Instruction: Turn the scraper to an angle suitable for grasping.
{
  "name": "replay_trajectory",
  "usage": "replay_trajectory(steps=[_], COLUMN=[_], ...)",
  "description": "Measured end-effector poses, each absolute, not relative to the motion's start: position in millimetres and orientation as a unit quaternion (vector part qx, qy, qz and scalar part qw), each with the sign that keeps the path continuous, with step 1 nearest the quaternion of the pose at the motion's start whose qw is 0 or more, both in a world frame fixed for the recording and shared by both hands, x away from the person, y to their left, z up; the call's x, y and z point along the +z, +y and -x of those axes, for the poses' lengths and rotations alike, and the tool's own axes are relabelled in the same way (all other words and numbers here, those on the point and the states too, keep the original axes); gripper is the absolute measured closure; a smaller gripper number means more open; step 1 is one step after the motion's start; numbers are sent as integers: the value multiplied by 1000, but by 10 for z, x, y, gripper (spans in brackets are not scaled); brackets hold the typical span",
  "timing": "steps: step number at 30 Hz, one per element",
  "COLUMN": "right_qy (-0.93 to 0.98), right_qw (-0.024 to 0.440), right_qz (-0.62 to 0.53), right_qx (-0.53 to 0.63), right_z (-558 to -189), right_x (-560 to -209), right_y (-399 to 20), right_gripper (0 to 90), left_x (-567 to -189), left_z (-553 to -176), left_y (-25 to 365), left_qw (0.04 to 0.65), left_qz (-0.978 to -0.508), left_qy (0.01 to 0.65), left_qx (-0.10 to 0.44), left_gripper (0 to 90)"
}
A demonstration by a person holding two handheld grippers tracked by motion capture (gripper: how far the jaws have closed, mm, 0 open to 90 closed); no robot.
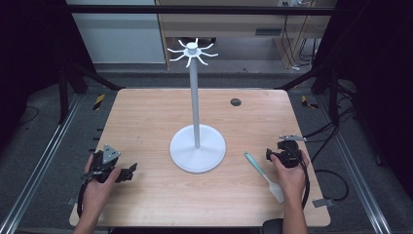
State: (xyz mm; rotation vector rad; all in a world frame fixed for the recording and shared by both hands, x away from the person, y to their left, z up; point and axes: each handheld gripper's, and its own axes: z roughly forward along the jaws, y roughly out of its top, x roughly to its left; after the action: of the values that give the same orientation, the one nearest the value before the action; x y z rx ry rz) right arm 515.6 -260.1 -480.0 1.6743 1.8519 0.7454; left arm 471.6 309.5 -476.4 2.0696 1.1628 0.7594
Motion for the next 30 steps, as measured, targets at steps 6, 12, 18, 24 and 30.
replay_trajectory(steps=[6, 12, 18, 24, 30], right_qy=[712, 739, 753, 763, 767], right_qw=[258, 251, 252, 248, 235], right_qz=[-591, -567, -548, -534, -531], right_qx=[278, 265, 264, 268, 273], right_z=[-5152, -5164, -5161, -5163, -5173], right_x=[-4776, -4753, -4751, -4751, -4766], right_y=[-2457, -2263, -2159, -2085, -2081], right_gripper=[460, 613, 751, 864, 900], left_x=[-4772, -4778, -4782, -4784, -4787], left_z=[-4717, -4718, -4720, -4719, -4720], left_y=[3074, 3072, 3062, 3058, 3052], left_qw=[315, 313, 311, 310, 309], left_qz=[-792, -793, -795, -796, -797], left_qy=[439, 439, 437, 437, 435], left_qx=[286, 284, 283, 282, 282], left_gripper=[27, 28, 28, 29, 29])
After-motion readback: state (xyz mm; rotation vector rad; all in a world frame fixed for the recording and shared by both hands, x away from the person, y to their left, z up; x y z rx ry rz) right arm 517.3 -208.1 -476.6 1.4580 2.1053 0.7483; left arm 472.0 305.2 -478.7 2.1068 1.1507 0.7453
